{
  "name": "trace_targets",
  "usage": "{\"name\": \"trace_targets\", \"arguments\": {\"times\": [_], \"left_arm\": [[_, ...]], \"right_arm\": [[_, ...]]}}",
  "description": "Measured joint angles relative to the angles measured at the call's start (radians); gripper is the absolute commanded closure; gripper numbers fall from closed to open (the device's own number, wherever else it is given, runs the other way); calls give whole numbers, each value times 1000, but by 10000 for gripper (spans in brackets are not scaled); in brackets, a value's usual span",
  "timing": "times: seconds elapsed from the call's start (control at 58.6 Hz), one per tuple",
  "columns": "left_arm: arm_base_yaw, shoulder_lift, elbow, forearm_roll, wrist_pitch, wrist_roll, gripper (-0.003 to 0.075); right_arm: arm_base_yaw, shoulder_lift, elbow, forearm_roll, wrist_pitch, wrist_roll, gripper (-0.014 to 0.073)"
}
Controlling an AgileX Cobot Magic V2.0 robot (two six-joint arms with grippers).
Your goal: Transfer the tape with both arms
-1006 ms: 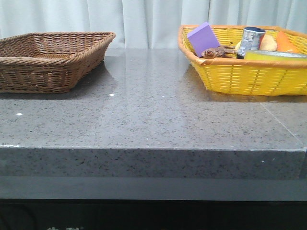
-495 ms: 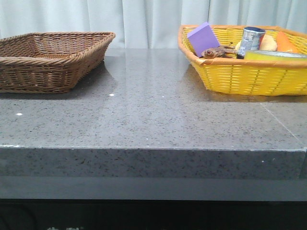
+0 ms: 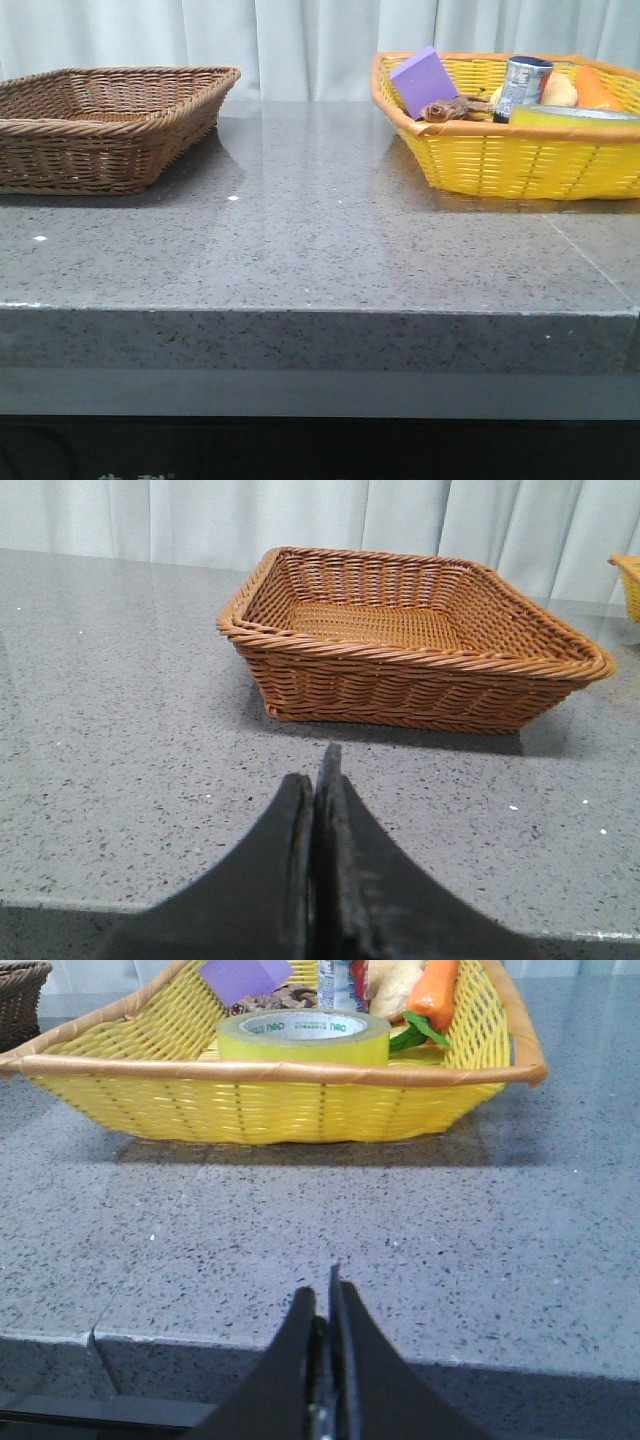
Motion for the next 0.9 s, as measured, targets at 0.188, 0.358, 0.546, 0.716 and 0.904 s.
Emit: {"name": "trace_targets", "arguments": {"times": [0.188,0.358,0.546,0.716,0.904], "left_arm": [[0,0,0,0,0,0,740],[0,0,0,0,-2,0,740],[0,0,0,0,-16,0,740],[0,0,-6,0,-47,0,740],[0,0,-145,0,-33,0,740]], "right_arm": [[0,0,0,0,0,0,715],[0,0,0,0,0,0,715],[0,0,0,0,-6,0,715],[0,0,-17,0,-37,0,714],[0,0,-152,0,-33,0,714]]}}
